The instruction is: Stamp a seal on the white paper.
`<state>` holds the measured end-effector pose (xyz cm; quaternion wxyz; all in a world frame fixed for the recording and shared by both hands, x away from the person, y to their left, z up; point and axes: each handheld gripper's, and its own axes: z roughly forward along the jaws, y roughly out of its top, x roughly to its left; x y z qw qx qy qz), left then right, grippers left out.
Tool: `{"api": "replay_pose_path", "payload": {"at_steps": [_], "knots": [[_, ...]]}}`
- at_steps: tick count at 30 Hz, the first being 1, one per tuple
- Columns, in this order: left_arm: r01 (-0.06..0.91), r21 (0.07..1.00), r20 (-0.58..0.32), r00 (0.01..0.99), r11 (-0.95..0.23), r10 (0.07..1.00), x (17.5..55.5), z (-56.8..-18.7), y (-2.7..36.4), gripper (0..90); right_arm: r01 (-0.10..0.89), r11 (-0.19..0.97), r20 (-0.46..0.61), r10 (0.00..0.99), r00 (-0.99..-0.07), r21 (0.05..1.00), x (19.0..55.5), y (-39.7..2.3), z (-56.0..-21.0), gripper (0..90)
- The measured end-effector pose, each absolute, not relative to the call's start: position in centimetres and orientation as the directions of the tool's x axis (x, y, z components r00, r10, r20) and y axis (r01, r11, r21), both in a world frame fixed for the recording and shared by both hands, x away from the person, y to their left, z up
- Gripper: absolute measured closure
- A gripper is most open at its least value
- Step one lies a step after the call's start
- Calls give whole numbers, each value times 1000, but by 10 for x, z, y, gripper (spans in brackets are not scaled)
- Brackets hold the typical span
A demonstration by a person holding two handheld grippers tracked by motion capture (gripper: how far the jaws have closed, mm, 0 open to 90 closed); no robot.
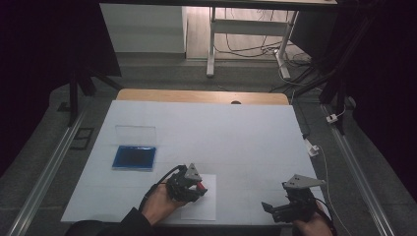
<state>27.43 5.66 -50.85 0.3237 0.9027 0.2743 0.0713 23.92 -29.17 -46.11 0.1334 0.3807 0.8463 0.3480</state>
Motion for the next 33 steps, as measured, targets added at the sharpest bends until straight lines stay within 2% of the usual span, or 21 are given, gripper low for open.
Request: {"api": "replay_pose_path", "payload": {"at_steps": [15,33], "knots": [[424,631,27,824,-649,566,263,-510,51,583,551,478,33,735,-678,684,239,-291,-461,0],[472,638,-83,828,-609,555,274,-512,60,583,551,478,33,735,-678,684,239,-291,-461,0]]}}
